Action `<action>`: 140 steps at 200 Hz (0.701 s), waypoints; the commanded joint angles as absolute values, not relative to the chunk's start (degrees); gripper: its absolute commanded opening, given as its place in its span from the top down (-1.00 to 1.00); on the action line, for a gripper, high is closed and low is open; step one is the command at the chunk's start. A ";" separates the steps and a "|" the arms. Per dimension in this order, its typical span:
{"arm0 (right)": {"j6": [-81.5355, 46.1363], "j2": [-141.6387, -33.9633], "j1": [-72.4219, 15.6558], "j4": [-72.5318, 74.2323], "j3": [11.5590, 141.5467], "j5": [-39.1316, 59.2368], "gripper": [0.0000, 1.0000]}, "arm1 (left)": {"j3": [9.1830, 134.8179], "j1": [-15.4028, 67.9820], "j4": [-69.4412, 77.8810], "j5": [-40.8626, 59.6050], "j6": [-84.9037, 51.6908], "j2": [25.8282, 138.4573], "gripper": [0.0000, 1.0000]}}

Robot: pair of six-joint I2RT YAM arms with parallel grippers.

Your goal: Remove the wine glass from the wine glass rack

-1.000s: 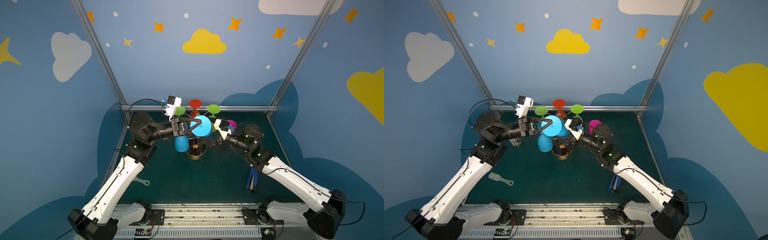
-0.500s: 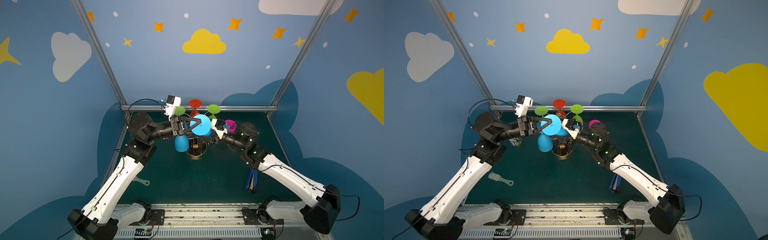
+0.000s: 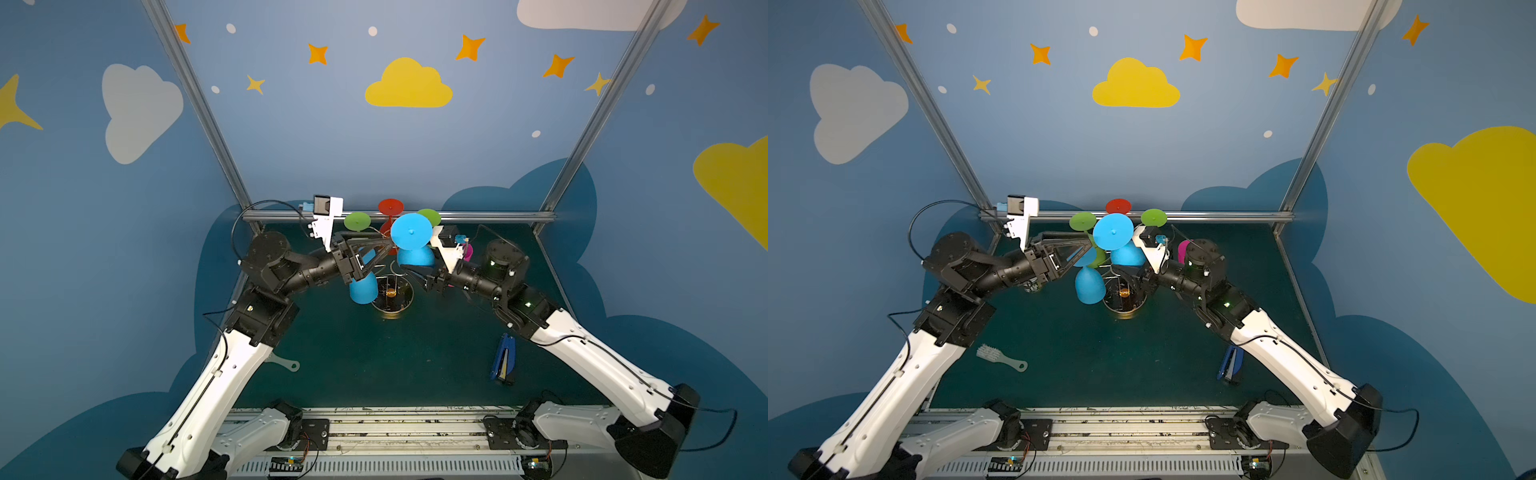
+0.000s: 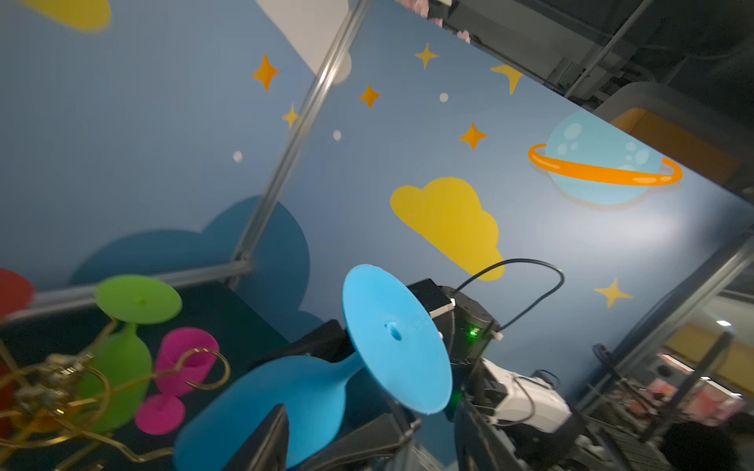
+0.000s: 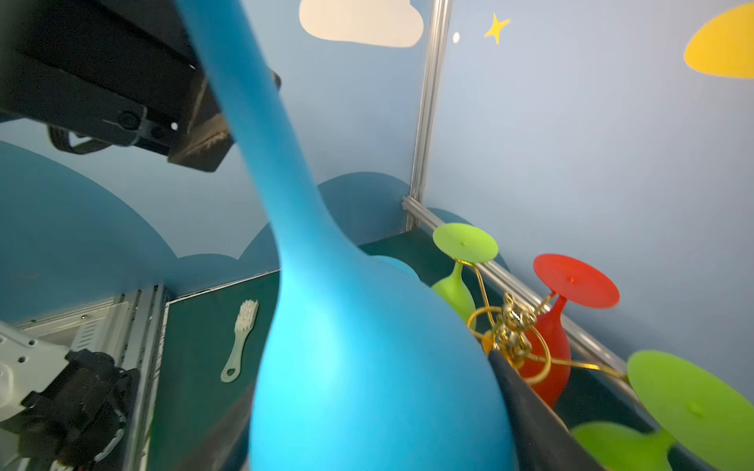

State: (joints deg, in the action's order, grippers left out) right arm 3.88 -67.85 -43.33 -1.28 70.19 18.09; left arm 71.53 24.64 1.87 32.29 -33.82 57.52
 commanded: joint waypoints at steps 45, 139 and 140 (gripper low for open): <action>-1.95 -64.69 -43.42 -30.93 82.07 12.22 0.14 | 57.14 28.31 15.76 14.49 10.71 51.79 -0.08; -3.18 -69.34 -44.10 -38.47 87.27 15.32 0.24 | 56.34 30.72 21.04 19.27 23.45 53.96 0.02; -3.17 -69.43 -44.11 -38.44 87.36 15.32 0.25 | 56.30 30.74 21.02 19.35 23.50 54.01 0.02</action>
State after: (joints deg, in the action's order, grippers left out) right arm -2.68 -68.20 -43.64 -37.50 85.01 13.74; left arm 55.59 30.22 19.66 17.30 19.11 53.56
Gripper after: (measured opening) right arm 0.686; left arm 0.492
